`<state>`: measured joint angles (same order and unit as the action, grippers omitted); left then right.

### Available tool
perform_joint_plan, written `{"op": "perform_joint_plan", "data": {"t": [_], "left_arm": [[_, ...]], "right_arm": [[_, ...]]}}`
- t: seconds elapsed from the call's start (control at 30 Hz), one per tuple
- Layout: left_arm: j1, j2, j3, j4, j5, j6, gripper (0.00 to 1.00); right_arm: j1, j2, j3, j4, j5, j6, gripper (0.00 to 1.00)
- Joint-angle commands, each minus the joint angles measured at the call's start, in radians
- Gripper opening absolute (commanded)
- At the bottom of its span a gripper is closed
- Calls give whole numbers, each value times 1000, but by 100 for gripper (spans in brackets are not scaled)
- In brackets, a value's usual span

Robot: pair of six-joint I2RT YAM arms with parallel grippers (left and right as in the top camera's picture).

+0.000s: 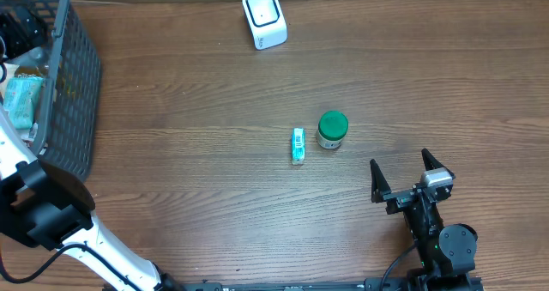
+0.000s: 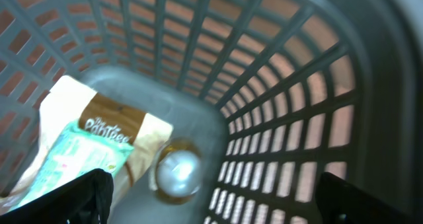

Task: Scan the item barcode
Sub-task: 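Reach into the basket and grasp the yellow Vim bottle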

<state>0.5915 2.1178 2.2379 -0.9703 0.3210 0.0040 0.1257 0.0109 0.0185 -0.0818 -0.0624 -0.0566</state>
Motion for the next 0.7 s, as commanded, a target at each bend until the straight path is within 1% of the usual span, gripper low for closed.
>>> {"op": "perform_joint_plan", "data": {"t": [0.0,0.07,0.13,0.3,0.5,0.67], "left_arm": [[3,20,29,-25,-69,80,98],[9,32,24,-42,-69,90,98],[11,48,24,-48,-69,90,95],[10,82,24,-50,-69,90,94],[10,131,24,-45,-69,90,88],[10,173,24,-42,-70,98,86]], "right_arm": [[-3,-7,-11,4,8,-4,100],[-3,-7,-11,4,8,-4,100],[-3,-7,-11,4,8,-4,100],[-3,-7,-11,4,8,-4,100],[-3,-7,-11,4,8,-4,100],[-3,-7,-11,4,8,-4,100]]}}
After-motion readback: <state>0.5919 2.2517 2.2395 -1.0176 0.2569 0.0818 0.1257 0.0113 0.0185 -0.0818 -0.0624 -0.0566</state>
